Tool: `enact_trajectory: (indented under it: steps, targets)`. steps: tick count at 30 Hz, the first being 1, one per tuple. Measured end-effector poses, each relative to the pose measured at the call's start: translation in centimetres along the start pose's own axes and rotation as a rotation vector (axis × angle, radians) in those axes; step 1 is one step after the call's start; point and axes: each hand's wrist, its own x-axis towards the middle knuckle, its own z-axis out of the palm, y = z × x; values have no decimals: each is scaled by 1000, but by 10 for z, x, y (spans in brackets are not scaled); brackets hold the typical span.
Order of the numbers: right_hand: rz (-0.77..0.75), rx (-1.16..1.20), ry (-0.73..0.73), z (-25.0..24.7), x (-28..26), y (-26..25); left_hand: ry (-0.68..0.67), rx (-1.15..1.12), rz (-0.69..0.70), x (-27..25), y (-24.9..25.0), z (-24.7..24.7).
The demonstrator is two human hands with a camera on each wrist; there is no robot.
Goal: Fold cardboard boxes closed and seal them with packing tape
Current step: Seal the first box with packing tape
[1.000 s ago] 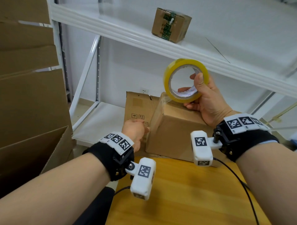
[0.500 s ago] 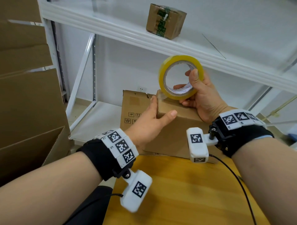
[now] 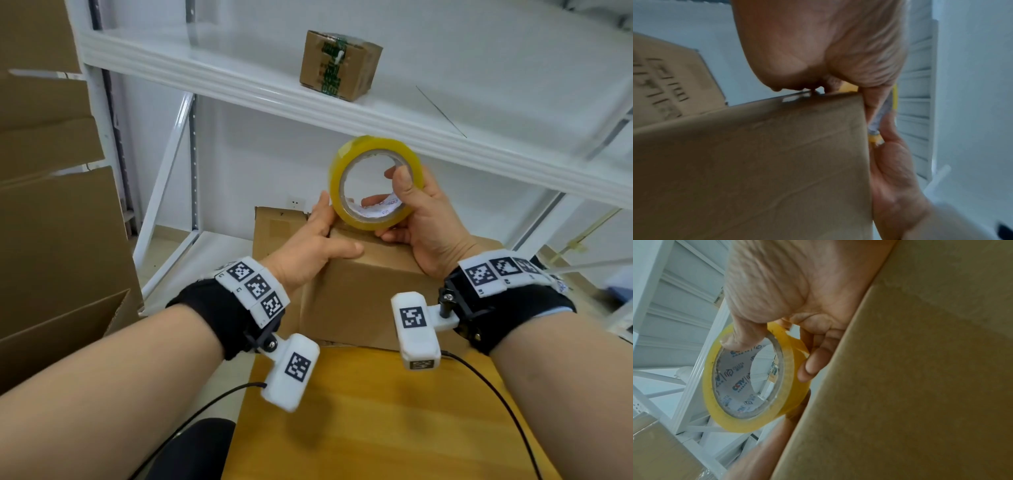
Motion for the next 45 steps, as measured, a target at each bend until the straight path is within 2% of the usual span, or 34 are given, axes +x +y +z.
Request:
enact_trajectory:
  steps: [4,10,13,26,31,34,39,45]
  targets:
    - [2,13,7,-1,1,1,-22,-184,45,1,1,-1]
    - [13,2,65,-2,6,2,-48,-56,84,6,0,-4]
    - [-3,1,83,-2,6,1,-58,54,11,10,-4,-5]
    - [-8,-32,189,-2,0,2,-235,536,-88,17,10,-23]
    - [-11,2,337,-6,1,2,-292,708,-164,16,22,-27]
    - [-17,-11,362,-5,0,3,-294,810,-162,14,27,-27]
    - [61,-16,278,-6,5,4,-315,1159,-106,10,39,-26]
    - [101,-227,18,-18,7,3,-350,1253,-71,10,44,-27]
